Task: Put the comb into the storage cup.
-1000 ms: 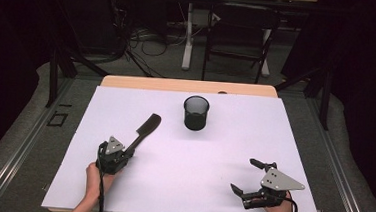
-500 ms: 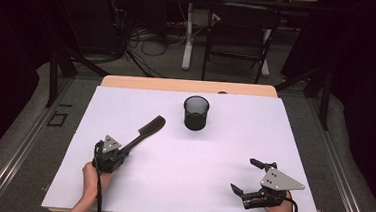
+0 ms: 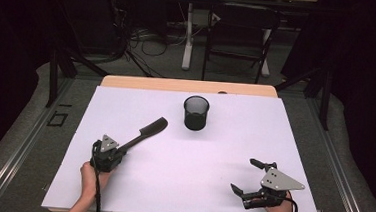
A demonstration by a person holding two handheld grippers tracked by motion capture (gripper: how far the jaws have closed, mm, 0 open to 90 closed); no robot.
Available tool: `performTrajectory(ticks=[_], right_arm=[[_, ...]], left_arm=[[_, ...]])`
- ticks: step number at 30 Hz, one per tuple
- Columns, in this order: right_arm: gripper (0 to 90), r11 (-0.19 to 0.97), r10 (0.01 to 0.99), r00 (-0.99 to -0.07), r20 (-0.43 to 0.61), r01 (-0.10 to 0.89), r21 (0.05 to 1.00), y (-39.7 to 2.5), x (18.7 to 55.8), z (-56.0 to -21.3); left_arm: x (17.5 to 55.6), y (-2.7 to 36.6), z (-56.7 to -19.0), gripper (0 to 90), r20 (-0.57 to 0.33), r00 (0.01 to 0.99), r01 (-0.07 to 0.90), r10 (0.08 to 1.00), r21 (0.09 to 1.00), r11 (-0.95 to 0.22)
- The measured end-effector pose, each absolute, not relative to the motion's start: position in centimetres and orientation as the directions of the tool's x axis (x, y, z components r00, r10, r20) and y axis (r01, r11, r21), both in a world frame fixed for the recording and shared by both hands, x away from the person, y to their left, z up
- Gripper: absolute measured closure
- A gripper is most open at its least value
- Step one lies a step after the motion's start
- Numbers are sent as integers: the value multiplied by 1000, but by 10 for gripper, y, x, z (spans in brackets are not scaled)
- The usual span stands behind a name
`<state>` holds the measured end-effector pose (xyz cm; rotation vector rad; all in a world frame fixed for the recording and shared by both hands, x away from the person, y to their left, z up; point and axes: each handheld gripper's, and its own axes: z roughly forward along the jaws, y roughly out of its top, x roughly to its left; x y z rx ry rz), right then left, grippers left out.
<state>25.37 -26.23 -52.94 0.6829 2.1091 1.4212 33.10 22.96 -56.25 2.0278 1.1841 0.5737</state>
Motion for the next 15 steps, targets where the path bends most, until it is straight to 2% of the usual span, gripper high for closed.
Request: performTrajectory(ticks=[15], right_arm=[[5, 332, 649, -750, -127, 129, 935, -262, 254, -530]], left_arm=[[333, 234, -563, 900, 25, 464, 567, 886, 759, -319]])
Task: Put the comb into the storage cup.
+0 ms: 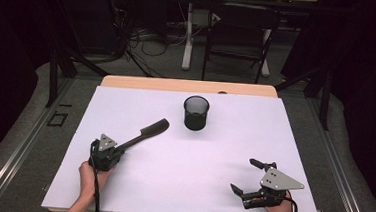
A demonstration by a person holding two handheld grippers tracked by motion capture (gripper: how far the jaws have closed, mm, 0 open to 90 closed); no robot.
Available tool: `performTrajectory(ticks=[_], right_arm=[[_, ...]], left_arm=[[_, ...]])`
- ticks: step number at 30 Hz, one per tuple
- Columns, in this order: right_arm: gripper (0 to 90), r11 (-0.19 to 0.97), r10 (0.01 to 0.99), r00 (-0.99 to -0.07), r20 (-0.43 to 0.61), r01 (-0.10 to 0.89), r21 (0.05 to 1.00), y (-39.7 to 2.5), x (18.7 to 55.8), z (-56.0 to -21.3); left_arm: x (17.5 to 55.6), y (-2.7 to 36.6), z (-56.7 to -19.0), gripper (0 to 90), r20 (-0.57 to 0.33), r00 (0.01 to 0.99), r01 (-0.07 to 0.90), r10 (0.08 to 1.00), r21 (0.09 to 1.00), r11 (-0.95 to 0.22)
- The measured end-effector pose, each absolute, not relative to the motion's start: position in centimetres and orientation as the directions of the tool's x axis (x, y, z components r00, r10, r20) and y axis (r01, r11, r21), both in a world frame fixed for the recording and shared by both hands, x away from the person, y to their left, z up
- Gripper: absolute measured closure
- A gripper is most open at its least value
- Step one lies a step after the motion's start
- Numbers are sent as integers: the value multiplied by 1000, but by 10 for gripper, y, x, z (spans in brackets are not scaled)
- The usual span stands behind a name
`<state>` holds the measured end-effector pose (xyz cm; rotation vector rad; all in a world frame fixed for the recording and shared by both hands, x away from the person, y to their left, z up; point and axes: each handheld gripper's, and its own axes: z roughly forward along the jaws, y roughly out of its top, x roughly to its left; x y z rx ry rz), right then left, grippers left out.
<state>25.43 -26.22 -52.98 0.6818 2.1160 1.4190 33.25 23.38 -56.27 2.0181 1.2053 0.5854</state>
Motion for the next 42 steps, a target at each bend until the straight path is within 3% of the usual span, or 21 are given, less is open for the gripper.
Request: performTrajectory(ticks=[29, 42], right_arm=[[5, 331, 652, -748, -122, 136, 934, -262, 255, -530], [5, 333, 653, -747, -126, 134, 933, -263, 255, -530]], left_arm=[[334, 239, -563, 888, 10, 449, 574, 893, 763, -297], [330, 234, -554, 633, 14, 524, 530, 851, 778, -339]])
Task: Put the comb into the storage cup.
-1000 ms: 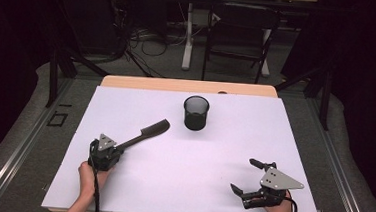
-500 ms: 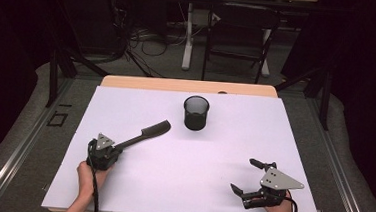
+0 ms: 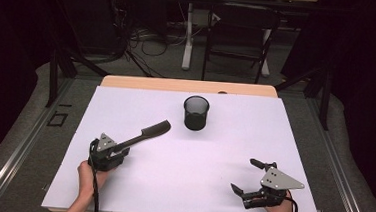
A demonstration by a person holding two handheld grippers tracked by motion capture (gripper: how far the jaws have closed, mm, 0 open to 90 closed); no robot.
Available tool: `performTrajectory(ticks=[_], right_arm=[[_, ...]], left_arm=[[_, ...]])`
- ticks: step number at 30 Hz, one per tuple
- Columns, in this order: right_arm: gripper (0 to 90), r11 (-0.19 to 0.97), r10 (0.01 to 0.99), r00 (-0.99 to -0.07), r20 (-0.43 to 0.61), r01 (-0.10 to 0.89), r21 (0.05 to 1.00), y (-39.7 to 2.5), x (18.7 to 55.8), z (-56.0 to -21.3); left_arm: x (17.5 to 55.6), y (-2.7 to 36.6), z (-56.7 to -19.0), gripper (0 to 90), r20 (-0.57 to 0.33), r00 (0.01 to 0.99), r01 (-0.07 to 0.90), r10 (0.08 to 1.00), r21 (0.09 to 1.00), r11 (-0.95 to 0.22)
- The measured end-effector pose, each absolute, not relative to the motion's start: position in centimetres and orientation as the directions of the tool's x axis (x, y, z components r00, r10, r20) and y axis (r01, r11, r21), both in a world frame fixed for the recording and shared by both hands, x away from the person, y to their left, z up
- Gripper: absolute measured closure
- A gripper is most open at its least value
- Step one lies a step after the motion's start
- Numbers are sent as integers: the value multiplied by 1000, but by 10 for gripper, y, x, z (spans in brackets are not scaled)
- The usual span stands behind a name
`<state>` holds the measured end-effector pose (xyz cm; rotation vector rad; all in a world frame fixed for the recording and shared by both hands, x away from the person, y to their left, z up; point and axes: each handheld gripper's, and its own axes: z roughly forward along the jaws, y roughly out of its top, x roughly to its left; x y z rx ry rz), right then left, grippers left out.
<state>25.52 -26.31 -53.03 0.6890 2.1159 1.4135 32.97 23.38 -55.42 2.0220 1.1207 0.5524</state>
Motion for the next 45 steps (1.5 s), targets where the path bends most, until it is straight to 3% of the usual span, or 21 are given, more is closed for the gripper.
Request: performTrajectory(ticks=[4, 7, 8, 23, 45], right_arm=[[5, 335, 653, -747, -125, 137, 932, -264, 255, -530], [5, 331, 655, -746, -121, 139, 933, -264, 255, -530], [5, 332, 656, -744, -122, 140, 933, -264, 255, -530], [5, 333, 656, -746, -119, 144, 932, -264, 257, -531], [5, 332, 656, -746, -113, 150, 931, -264, 258, -532]], left_arm=[[330, 232, -550, 416, 30, 547, 526, 837, 765, -371], [328, 231, -547, 377, 52, 555, 510, 831, 767, -388], [328, 230, -546, 294, 62, 563, 502, 824, 767, -400], [333, 229, -533, 16, 110, 620, 464, 777, 747, -476], [368, 226, -519, 1, 144, 699, 461, 701, 659, -594]])
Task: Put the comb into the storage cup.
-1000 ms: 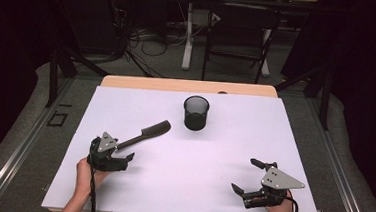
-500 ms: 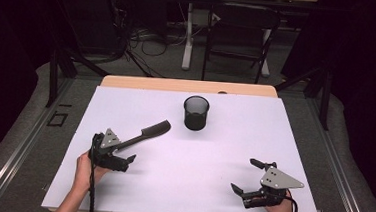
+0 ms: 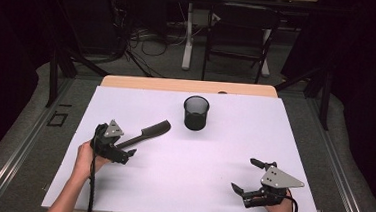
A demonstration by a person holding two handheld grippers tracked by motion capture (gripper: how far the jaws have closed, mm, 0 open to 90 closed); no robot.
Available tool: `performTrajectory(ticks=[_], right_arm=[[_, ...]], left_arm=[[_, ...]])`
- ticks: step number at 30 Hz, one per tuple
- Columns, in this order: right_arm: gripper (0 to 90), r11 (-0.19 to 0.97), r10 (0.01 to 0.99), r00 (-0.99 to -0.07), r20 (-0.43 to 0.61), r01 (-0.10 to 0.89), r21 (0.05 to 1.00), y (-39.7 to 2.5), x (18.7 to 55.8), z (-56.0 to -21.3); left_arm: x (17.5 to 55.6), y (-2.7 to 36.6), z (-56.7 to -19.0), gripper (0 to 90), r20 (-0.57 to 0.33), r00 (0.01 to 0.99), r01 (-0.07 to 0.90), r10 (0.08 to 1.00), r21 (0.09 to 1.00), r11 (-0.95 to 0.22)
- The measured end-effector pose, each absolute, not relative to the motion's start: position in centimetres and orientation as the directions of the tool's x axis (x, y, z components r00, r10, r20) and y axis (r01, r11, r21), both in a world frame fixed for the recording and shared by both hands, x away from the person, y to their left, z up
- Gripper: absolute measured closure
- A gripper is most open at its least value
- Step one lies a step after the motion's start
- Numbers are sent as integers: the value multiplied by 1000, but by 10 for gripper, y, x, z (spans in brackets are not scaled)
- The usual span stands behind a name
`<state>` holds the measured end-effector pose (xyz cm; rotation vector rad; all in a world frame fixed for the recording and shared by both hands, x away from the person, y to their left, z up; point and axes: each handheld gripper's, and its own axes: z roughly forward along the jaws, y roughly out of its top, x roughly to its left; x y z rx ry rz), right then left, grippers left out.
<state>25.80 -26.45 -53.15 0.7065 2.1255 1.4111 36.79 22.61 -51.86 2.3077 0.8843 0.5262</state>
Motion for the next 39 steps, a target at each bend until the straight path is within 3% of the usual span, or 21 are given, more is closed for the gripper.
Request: performTrajectory(ticks=[19, 39], right_arm=[[5, 328, 656, -747, -110, 152, 932, -263, 259, -532], [6, 334, 656, -746, -117, 148, 931, -264, 259, -531]], left_arm=[[392, 222, -511, 5, 122, 701, 517, 702, 591, -619], [405, 211, -518, 0, 128, 745, 513, 655, 518, -685]])
